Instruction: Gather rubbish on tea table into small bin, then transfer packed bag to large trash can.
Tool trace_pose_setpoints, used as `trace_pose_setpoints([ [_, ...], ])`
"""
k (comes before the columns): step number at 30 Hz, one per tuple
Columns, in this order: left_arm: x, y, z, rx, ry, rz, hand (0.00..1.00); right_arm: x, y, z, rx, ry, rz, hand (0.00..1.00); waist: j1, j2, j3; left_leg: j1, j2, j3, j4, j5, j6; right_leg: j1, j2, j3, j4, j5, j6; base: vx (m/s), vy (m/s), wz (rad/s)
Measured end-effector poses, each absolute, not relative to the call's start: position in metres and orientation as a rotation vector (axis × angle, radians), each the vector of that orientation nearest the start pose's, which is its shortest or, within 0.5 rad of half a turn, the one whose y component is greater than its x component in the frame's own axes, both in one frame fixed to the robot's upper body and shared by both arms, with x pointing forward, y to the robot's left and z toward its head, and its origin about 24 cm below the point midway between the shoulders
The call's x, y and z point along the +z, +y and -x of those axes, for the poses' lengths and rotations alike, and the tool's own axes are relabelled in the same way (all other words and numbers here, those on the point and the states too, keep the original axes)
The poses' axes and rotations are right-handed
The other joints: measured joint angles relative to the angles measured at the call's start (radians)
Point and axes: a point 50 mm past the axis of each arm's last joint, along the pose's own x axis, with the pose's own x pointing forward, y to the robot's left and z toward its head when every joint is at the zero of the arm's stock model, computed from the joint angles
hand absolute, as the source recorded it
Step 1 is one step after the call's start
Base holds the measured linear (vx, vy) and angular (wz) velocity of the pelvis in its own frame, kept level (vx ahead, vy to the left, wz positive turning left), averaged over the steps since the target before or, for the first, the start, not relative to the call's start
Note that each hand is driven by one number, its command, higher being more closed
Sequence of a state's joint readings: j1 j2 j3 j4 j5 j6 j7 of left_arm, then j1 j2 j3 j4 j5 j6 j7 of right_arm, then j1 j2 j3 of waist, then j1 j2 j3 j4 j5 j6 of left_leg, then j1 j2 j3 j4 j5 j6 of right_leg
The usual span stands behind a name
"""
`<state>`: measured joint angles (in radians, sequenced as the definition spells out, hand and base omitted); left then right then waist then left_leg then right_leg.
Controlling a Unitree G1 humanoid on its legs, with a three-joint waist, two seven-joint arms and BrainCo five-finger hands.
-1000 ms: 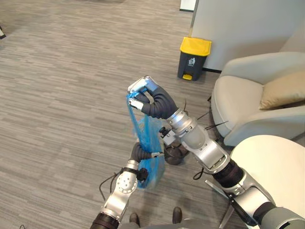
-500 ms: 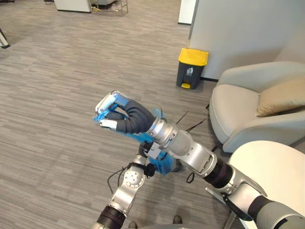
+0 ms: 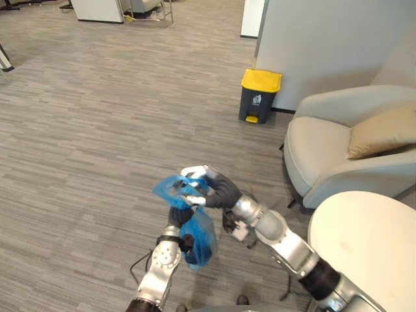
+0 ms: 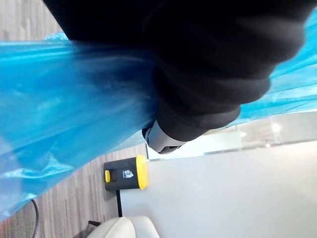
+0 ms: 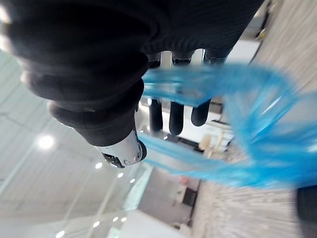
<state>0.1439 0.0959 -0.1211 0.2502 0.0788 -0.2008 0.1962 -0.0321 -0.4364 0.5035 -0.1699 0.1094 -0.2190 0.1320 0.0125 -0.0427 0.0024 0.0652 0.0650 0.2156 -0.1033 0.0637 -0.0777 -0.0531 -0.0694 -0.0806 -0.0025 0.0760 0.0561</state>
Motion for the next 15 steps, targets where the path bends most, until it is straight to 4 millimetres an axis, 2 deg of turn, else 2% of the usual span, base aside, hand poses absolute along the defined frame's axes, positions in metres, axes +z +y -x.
trace_pose_setpoints([
  [5, -0.040, 0.180, -0.194, 0.161, 0.247, -0.180, 1.00, 0.035, -0.128, -0.205, 0.598, -0.079, 0.332, 0.00, -0.004, 0.000, 0.000, -0.008, 0.004, -0.003, 0.000, 0.000, 0.000, -0.002, -0.003, 0.002, -0.012, -0.003, 0.004, 0.00, 0.000, 0.00],
  [9, -0.051, 0.207, -0.181, 0.219, 0.314, -0.220, 1.00, -0.011, -0.150, -0.189, 0.543, 0.132, 0.406, 0.00, -0.018, 0.000, 0.000, -0.019, -0.004, -0.022, 0.002, 0.000, 0.000, 0.002, 0.000, -0.009, -0.029, 0.004, 0.005, 0.00, -0.009, 0.09],
  [11, -0.059, 0.217, -0.172, 0.238, 0.361, -0.235, 1.00, -0.032, -0.165, -0.180, 0.492, 0.238, 0.421, 0.00, -0.025, 0.003, 0.002, -0.015, -0.008, -0.032, 0.006, -0.001, 0.000, 0.016, -0.004, -0.021, -0.038, 0.010, 0.000, 0.03, 0.006, 0.16],
  [13, -0.070, 0.230, -0.158, 0.242, 0.436, -0.242, 1.00, -0.059, -0.191, -0.167, 0.420, 0.398, 0.466, 0.00, -0.029, 0.005, 0.006, -0.010, -0.012, -0.043, 0.007, -0.001, 0.000, 0.026, -0.008, -0.030, -0.038, 0.009, 0.001, 0.02, 0.013, 0.15],
  [15, -0.077, 0.239, -0.145, 0.255, 0.491, -0.247, 1.00, -0.075, -0.209, -0.155, 0.370, 0.498, 0.495, 0.00, -0.030, 0.009, 0.014, 0.002, -0.014, -0.048, 0.007, -0.002, 0.002, 0.041, -0.011, -0.037, -0.038, 0.006, 0.004, 0.01, 0.009, 0.09],
])
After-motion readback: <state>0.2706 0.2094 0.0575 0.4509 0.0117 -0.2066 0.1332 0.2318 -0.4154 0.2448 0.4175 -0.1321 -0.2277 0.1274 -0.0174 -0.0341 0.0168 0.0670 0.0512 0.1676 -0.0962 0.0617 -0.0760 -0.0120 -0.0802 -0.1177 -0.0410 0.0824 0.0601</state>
